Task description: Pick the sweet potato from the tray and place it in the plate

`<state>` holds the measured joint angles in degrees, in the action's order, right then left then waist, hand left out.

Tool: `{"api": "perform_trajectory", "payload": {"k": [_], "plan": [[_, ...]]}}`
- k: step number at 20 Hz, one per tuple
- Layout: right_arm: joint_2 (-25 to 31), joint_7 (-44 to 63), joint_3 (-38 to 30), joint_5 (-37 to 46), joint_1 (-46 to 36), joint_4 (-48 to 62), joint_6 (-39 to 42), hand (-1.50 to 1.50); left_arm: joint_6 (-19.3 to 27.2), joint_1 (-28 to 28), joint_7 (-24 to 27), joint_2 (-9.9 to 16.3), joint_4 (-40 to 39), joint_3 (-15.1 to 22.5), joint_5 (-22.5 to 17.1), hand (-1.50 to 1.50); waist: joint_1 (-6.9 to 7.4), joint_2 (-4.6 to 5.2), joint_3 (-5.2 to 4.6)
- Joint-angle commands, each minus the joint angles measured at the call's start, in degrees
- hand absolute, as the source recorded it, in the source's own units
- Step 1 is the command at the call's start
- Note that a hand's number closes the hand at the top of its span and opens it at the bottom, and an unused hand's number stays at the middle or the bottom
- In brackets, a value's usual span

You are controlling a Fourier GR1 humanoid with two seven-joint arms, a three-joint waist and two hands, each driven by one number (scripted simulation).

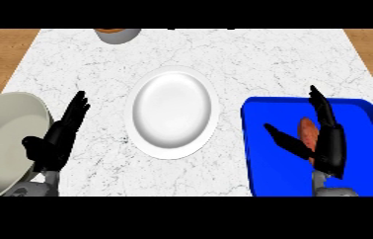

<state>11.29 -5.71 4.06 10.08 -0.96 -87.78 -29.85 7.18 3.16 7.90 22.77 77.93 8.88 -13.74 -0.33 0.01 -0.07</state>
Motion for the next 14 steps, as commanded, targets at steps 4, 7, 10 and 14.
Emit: {"api": "perform_trajectory", "payload": {"k": [4, 7, 10, 14], "plan": [[4.8, 13.9, 1.1, 10.9, 9.9, -15.2, -3.1, -1.5, -1.7, -4.3, 5.1, -1.4, -1.0, -0.7, 1.6, 0.0, -0.07, -0.15, -0.02], [11.0, 21.7, 0.1, 14.0, 10.0, -13.7, 3.0, -1.5, -2.2, -0.4, 3.1, -0.2, -2.7, -2.1, 1.1, 0.0, -0.17, -0.01, -0.06], [14.5, 29.8, 1.9, 17.2, 12.0, -15.3, 9.0, -1.5, -2.1, -1.2, 3.3, -0.9, -1.9, -2.1, 0.9, 0.0, 0.14, 0.0, -0.09], [17.9, 41.5, 5.3, 18.8, 10.9, -18.8, 18.6, -1.5, -2.7, -0.9, 2.3, -0.6, -1.8, -1.9, 1.1, 0.0, 0.53, -0.01, -0.08]]}}
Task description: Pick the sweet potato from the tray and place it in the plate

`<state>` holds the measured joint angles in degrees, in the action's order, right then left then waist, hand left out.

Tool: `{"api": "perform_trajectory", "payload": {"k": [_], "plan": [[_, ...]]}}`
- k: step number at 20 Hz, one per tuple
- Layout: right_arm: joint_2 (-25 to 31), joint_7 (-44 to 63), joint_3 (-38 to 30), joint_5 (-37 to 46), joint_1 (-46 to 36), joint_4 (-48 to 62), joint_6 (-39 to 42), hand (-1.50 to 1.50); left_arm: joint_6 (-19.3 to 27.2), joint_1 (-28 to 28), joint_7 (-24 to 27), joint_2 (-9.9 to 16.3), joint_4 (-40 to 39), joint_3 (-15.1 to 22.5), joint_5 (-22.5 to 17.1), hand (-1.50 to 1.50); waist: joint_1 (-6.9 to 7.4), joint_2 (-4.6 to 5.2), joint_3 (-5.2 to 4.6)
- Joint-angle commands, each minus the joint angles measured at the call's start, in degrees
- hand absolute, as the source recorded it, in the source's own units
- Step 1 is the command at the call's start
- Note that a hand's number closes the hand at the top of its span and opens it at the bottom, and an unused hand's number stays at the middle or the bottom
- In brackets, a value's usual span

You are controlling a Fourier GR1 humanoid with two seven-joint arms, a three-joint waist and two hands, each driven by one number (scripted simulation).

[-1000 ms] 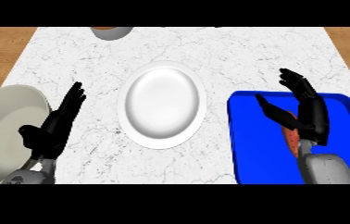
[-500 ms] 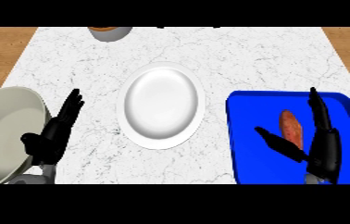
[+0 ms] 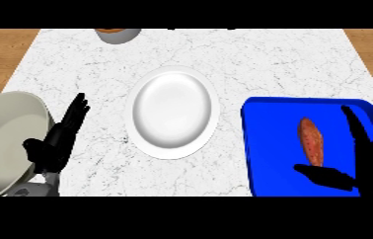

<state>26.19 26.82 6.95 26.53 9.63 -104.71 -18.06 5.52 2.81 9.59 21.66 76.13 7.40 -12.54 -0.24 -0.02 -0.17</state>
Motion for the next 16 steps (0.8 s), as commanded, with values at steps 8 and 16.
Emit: {"api": "perform_trajectory", "payload": {"k": [8, 16], "plan": [[4.3, 18.3, -2.3, -2.8, -2.7, -2.9, 18.1, -1.5, -0.2, -1.0, -3.6, -0.7, 4.3, -1.3, 1.8, 0.0, 0.37, -0.04, 0.16], [2.3, 23.3, -1.6, 0.5, -9.2, 2.9, 25.3, -1.5, -2.9, 3.2, -1.8, -2.5, -2.2, -4.6, 2.6, 0.0, 0.33, 0.1, 0.15]]}}
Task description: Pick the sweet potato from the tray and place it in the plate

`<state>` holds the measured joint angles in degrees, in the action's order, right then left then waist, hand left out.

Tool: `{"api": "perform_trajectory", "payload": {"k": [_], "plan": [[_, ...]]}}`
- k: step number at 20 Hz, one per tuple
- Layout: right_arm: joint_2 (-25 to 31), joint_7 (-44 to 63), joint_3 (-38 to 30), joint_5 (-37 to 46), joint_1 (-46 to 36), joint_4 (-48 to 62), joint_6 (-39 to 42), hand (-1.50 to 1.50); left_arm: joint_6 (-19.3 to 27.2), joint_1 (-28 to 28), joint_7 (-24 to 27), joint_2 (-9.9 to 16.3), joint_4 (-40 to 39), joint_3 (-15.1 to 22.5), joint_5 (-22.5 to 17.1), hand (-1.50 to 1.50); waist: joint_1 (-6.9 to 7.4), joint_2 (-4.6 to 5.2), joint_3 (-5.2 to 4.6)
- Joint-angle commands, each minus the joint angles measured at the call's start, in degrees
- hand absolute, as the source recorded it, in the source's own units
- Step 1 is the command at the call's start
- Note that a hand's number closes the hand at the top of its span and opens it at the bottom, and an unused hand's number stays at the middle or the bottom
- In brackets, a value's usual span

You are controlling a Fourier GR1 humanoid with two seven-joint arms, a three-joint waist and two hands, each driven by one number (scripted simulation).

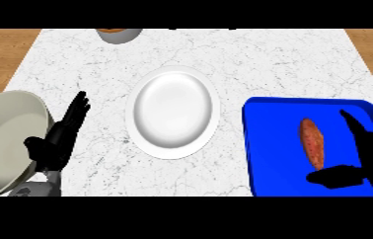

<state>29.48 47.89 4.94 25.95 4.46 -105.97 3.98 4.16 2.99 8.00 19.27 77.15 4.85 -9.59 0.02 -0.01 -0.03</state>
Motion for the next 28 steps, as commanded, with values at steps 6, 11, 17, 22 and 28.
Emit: {"api": "perform_trajectory", "payload": {"k": [6, 11, 17, 22, 28], "plan": [[-4.3, -1.7, -2.5, 1.9, -6.1, 9.3, 6.3, -1.5, -1.8, -1.7, 1.2, -2.9, 0.6, -1.1, 3.7, 0.0, 0.11, -0.01, 0.03], [-5.6, -4.5, -3.5, 6.2, -5.8, 13.0, 6.1, -1.5, -4.5, 2.3, 3.4, -2.9, -7.5, -5.6, 3.5, 0.0, -0.08, 0.03, 0.01], [-9.6, -8.7, -2.0, 12.7, -8.6, 24.3, 2.0, -1.5, -4.1, 3.3, 2.5, -4.7, -6.8, -5.9, 5.4, 0.0, 0.0, 0.06, 0.02], [-9.8, -15.8, -2.6, 10.0, -5.0, 24.0, 4.7, 1.5, -5.2, -0.8, -1.0, -4.2, 1.5, -6.6, 4.6, 0.0, 0.07, -0.03, 0.03], [-11.7, -21.9, -3.8, 12.6, -8.7, 31.9, 0.7, 1.5, -4.4, 0.4, -3.6, -5.3, 2.5, -6.4, 6.5, 0.0, 0.16, 0.01, 0.05]]}}
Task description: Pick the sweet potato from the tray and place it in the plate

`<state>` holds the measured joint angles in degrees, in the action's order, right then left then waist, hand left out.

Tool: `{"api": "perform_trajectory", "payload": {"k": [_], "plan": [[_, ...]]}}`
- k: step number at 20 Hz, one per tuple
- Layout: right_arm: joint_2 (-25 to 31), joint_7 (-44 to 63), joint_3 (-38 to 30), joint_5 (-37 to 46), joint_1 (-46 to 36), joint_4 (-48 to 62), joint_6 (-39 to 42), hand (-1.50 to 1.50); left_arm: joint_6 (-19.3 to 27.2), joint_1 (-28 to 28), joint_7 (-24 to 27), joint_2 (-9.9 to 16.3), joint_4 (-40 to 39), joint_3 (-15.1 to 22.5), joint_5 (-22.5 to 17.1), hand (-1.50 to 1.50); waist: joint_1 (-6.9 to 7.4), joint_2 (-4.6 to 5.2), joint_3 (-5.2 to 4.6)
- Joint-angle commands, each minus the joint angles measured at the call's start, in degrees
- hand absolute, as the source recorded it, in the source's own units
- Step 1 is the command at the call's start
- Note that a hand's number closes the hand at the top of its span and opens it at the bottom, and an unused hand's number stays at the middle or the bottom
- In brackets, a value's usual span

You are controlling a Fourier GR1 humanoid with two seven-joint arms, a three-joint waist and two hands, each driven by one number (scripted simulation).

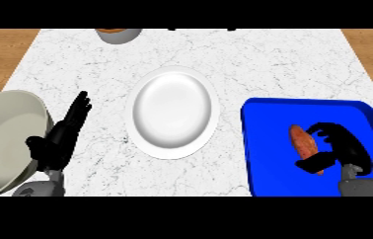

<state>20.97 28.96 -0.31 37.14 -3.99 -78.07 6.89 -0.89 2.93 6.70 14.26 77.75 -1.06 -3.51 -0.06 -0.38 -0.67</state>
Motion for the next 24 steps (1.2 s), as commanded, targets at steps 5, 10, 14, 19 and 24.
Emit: {"api": "perform_trajectory", "payload": {"k": [5, 10, 14, 19, 24], "plan": [[0.9, -13.6, 3.9, 2.6, 0.7, 2.8, -0.7, 1.5, -1.7, 0.5, 2.1, 0.9, -3.4, -1.8, 0.3, 0.0, 0.17, 0.46, 0.67], [3.6, -22.9, 7.9, 6.4, 0.7, -0.1, -2.1, 1.5, 0.2, 2.9, 0.0, -1.0, -2.3, -0.7, 1.3, 0.0, 0.09, 0.38, 0.68], [4.7, -24.9, 6.1, 8.8, 4.2, -8.4, -9.0, 1.5, -1.8, 2.0, 0.4, 0.0, -2.9, -1.9, 0.2, 0.0, -0.4, 0.29, 0.64], [6.0, -24.1, 6.3, 7.1, 13.7, -26.0, -5.7, 1.5, 0.4, -3.7, 1.2, -1.4, 2.8, -0.7, 2.3, 0.0, -0.43, 0.11, 0.63], [4.8, -19.7, 5.1, 6.9, 11.8, -36.5, -2.4, 1.5, -1.7, 1.1, 1.0, -0.5, -2.8, -2.9, 1.2, 0.0, -0.34, 0.27, 0.63]]}}
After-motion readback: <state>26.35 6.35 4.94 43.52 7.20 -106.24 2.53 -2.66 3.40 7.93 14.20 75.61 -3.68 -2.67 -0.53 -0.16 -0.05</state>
